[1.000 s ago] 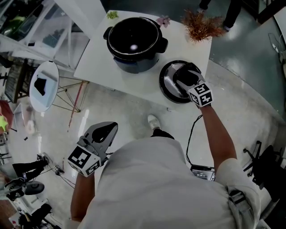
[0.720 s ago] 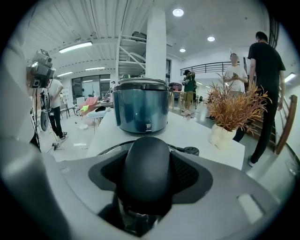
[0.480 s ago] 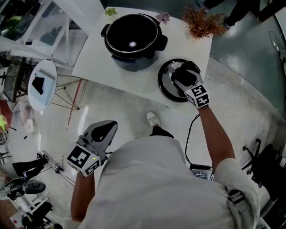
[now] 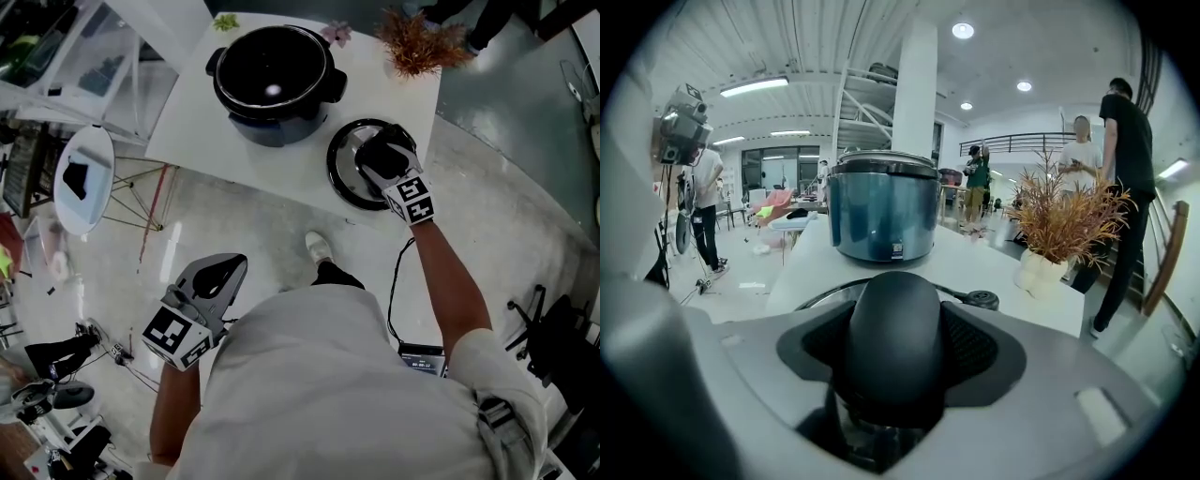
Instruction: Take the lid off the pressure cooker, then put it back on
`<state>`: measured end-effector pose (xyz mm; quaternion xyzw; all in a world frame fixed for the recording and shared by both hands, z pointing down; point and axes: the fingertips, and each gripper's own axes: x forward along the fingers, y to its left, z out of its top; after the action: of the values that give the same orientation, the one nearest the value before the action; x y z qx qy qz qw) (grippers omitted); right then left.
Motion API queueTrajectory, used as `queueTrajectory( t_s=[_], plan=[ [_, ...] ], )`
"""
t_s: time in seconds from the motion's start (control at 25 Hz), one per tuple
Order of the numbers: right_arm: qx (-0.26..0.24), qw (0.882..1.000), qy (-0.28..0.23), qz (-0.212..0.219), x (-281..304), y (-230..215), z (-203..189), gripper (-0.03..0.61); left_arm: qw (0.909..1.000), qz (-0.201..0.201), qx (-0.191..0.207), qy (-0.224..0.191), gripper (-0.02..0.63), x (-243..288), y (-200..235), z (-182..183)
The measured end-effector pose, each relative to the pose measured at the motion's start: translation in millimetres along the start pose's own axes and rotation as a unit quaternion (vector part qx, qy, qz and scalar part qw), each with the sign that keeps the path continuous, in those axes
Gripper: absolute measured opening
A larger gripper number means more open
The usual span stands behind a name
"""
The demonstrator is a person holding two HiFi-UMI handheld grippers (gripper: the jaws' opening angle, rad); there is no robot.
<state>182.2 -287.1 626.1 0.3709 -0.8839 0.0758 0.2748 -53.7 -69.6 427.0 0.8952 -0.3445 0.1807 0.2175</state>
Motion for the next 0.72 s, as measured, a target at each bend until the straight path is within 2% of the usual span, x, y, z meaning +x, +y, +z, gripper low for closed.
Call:
queueTrajectory(
  t_s=[0.56,0.72],
  plan=[
    [0.007,1.000,-0.007,0.002,1.5,-0.9,-1.4,0.303,1.0000,-0.004,-0.002,-0.008,0.006,-4.5,-3.7,-4.5],
    [0.014,1.000,-0.012,0.006,0.4,1.2,1.9,0.324,0.9999,-0.006,-0.004,-0.009,0.006,-8.1,-3.6,-7.0]
  ],
)
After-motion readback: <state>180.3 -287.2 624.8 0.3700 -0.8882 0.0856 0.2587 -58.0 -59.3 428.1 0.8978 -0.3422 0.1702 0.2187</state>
